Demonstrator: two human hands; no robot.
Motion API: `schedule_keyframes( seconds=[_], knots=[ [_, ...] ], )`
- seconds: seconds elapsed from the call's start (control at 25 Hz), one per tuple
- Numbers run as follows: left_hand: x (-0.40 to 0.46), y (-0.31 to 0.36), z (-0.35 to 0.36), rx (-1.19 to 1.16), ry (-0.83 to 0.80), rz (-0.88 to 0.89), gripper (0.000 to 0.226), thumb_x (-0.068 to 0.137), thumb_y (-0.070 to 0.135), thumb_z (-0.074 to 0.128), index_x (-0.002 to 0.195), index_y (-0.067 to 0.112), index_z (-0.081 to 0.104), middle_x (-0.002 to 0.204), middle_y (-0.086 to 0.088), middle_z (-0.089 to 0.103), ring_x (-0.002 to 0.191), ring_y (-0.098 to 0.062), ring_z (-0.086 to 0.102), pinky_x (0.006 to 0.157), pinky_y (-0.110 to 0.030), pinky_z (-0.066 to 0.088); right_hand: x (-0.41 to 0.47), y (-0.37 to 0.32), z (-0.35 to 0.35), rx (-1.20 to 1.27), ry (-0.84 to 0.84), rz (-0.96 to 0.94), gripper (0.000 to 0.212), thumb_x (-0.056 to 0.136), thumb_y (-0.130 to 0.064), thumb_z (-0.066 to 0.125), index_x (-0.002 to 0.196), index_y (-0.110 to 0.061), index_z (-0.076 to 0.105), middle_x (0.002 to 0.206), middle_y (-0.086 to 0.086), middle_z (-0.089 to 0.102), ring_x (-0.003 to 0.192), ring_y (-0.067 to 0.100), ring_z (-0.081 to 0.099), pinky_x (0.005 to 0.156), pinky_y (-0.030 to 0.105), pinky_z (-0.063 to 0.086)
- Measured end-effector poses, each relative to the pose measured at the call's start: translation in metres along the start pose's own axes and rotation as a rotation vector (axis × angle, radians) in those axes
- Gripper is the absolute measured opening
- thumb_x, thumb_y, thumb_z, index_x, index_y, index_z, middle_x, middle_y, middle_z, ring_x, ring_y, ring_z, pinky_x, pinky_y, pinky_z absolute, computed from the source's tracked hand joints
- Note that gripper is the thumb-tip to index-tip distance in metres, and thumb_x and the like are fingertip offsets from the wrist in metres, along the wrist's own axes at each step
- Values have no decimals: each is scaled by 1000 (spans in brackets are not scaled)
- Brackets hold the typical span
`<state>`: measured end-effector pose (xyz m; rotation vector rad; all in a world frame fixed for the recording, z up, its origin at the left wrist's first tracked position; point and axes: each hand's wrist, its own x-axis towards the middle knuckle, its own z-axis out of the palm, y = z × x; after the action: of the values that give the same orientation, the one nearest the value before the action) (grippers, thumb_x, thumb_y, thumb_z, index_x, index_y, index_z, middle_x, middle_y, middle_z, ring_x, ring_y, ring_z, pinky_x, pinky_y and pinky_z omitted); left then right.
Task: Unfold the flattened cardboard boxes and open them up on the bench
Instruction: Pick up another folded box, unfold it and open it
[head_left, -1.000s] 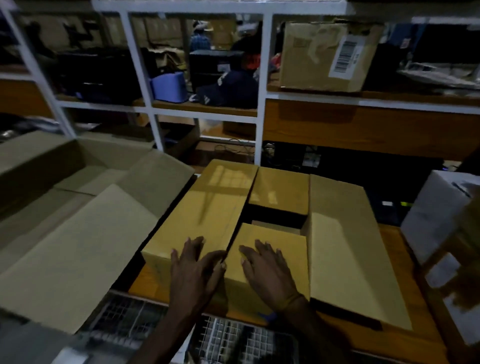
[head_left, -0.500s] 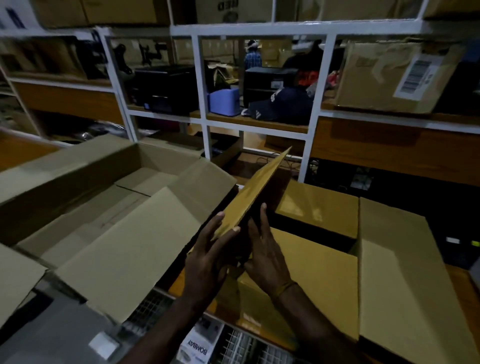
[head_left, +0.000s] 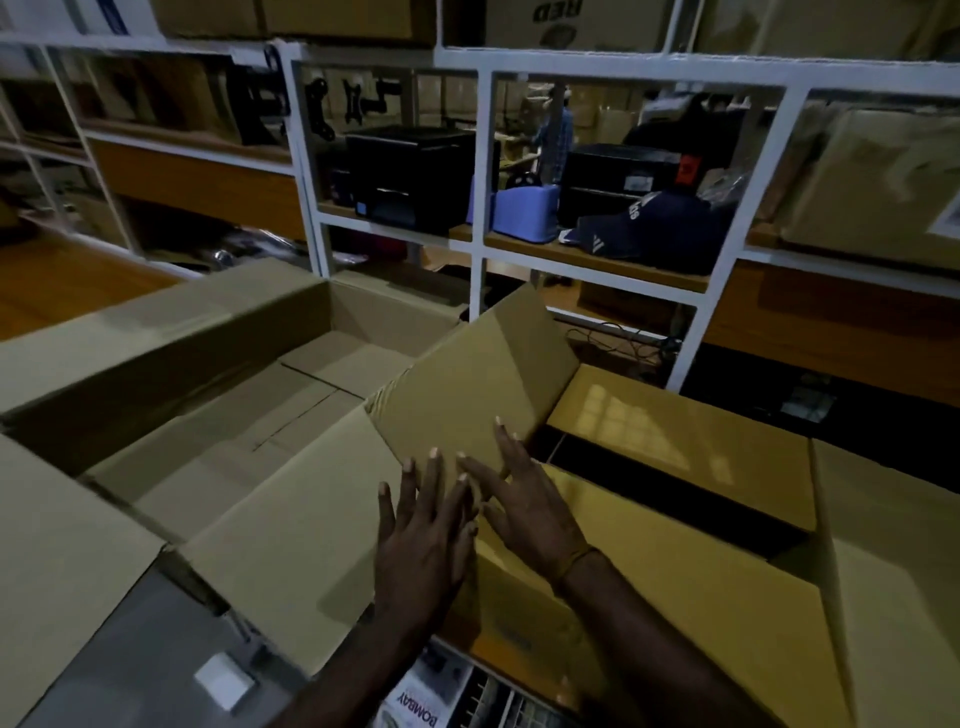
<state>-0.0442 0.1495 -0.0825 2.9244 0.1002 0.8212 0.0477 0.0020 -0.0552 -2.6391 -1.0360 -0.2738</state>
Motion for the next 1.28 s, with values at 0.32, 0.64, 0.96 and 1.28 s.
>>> schedule_keyframes(
  seconds=[0.32, 0.64, 0.96, 1.28],
  knots=[
    [5, -12, 21, -202, -44, -12, 35, 93, 36, 41, 108, 24, 71, 116, -8, 67, 105, -32, 65, 100, -47, 45, 11, 3, 20, 147, -47, 93, 32, 100, -29, 51, 130, -39, 53, 164, -1, 10, 151, 26, 6, 116, 46, 30],
    [16, -17, 17, -355, -273, 70, 45, 93, 52, 36, 121, 31, 64, 130, -12, 60, 114, -35, 61, 94, -47, 50, 2, 12, 7, 106, -150, 360, 46, 98, -51, 45, 142, -49, 32, 165, -1, 1, 151, 22, -8, 120, 51, 2],
    [52, -12, 16, -501, -604, 312, 82, 76, 80, 32, 150, 45, 25, 165, 0, 6, 151, -25, 7, 119, -52, 6, -25, 49, -45, 15, -57, 771, 57, 91, -48, 60, 142, -29, 46, 143, 1, 48, 132, 21, 43, 117, 49, 22],
    [97, 34, -22, -255, -431, 516, 108, 80, 55, 70, 155, 37, -7, 160, -1, -28, 148, -32, -18, 118, -55, 0, -39, 12, -100, -235, 299, 559, 56, 82, -21, 75, 135, -20, 57, 122, 6, 59, 106, 29, 54, 89, 39, 44]
  ],
)
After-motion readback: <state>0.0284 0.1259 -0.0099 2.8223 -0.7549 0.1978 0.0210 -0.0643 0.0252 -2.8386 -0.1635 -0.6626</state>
